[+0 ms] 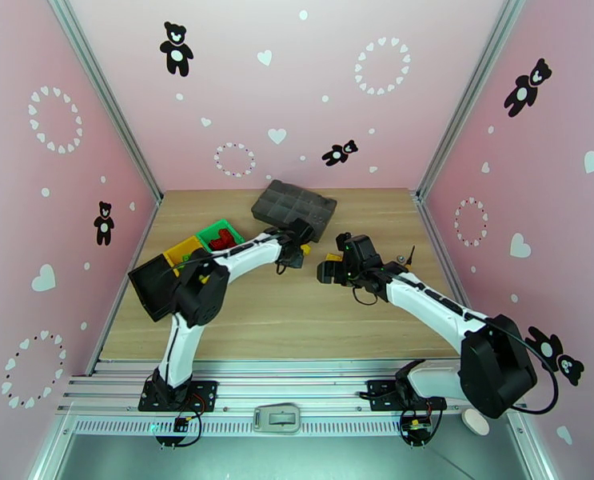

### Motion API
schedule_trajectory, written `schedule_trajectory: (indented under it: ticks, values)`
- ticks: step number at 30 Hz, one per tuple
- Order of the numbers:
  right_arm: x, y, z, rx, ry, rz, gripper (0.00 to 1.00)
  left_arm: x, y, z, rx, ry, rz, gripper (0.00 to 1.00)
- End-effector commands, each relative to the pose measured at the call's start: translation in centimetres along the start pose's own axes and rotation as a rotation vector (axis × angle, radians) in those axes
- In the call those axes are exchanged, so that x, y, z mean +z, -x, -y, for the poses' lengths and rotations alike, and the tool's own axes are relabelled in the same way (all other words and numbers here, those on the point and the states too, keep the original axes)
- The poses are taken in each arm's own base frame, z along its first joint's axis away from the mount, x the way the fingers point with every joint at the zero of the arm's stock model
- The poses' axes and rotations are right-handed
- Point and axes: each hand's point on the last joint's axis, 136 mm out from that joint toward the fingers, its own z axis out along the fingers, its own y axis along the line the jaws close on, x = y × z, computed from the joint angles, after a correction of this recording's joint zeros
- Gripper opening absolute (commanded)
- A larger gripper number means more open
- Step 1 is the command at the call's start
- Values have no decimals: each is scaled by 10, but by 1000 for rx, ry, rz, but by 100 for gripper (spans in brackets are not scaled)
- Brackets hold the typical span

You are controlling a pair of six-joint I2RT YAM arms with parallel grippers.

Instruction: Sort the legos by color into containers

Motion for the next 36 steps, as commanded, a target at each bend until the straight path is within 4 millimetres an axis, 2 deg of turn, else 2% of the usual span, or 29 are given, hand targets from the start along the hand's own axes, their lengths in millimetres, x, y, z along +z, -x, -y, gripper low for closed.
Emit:
schedule_trajectory:
  ticks: [1, 5, 11, 15, 21, 27, 30, 36]
  values:
    - [11, 0, -22, -21, 65, -24, 82, -36, 17, -25, -100, 38, 106, 27]
    - [20, 3, -49, -72, 105, -39, 82, -57, 11, -62, -212, 71, 141, 27]
    - [35, 6, -90, -135, 161, -61, 81, -88, -12, -142, -430, 155, 199, 27]
    - [44, 6, -116, -172, 203, -79, 80, -109, -33, -197, -589, 203, 247, 27]
    - [52, 7, -143, -209, 247, -98, 80, -134, -71, -263, -822, 254, 325, 28]
    - [55, 9, -160, -227, 276, -102, 79, -155, -96, -312, -1035, 300, 418, 28]
    - [56, 10, -162, -226, 281, -104, 79, -148, -117, -332, -1139, 320, 405, 28]
    - [53, 9, -159, -231, 267, -102, 79, -139, -132, -364, -1268, 340, 400, 29]
